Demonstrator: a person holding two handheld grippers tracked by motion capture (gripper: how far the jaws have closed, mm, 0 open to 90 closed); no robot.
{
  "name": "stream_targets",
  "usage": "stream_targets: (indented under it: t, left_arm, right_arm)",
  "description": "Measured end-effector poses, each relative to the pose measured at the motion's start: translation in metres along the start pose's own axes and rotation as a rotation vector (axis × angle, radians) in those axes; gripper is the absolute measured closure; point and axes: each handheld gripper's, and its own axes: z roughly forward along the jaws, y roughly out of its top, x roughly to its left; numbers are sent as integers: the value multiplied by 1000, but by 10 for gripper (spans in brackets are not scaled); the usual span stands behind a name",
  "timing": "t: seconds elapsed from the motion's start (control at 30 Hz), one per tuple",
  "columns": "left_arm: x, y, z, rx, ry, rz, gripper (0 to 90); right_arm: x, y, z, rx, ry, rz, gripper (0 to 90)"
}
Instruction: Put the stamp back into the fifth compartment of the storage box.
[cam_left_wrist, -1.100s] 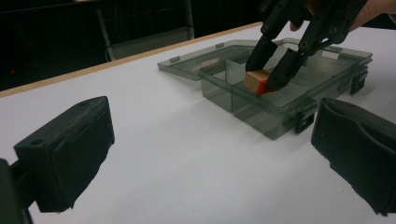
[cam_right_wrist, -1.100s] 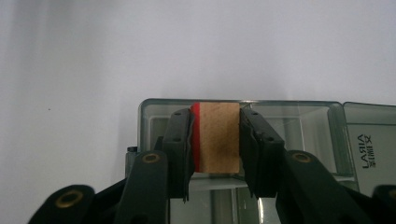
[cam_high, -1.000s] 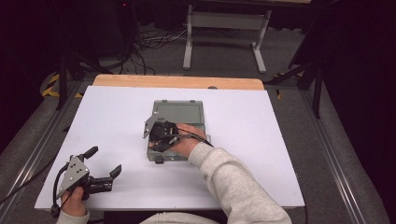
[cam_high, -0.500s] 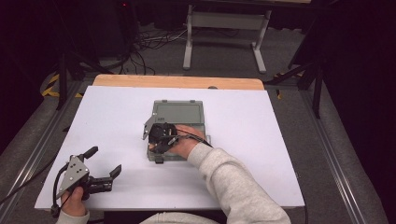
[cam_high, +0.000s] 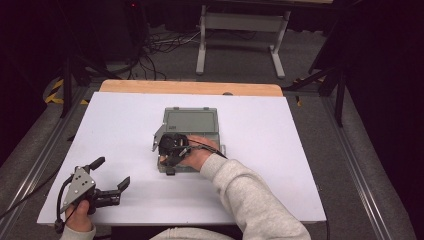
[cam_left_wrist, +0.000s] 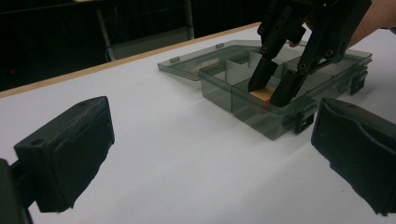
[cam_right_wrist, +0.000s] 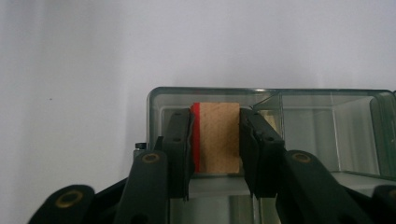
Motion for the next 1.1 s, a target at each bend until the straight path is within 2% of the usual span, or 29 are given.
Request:
stream_targets:
  t: [0.27, 0.57, 0.83, 1.1]
  left_arm:
    - [0, 0, 0, 0, 0, -1, 4]
    - [0, 0, 0, 1, 0, 1, 4]
    - [-1, 0, -1, 3, 1, 2, 4]
    - [-1, -1, -1, 6, 3, 1, 4]
  right_arm:
    - [0, -1, 1, 4, 3, 0, 661]
    - [-1, -2, -4, -18, -1, 19, 629]
    - [-1, -4, -21, -68, -31, 50, 572]
    - [3, -5, -45, -134, -57, 69, 467]
